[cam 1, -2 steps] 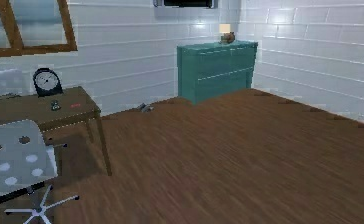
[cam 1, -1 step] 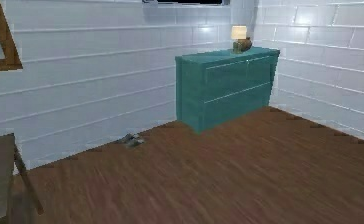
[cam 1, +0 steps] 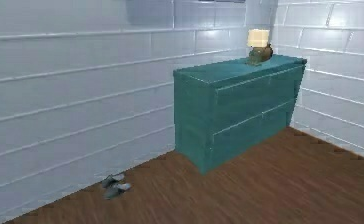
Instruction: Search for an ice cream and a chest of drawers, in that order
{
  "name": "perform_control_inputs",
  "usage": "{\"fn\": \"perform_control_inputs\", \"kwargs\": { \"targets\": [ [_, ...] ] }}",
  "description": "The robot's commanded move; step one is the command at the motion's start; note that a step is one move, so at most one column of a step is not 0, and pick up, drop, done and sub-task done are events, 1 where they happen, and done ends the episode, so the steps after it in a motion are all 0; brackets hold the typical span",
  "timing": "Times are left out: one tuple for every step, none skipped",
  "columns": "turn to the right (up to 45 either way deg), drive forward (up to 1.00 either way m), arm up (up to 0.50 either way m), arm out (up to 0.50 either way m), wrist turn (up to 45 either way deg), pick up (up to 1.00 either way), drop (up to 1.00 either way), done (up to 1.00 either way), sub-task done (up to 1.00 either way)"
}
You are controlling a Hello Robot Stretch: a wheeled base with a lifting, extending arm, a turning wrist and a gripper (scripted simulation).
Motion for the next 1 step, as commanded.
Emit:
{"fn": "perform_control_inputs", "kwargs": {
  "targets": [
    [-9.0, 0.0, 0.0, 0.0, 0.0, 0.0, 0.0, 0.0, 0.0]
  ]
}}
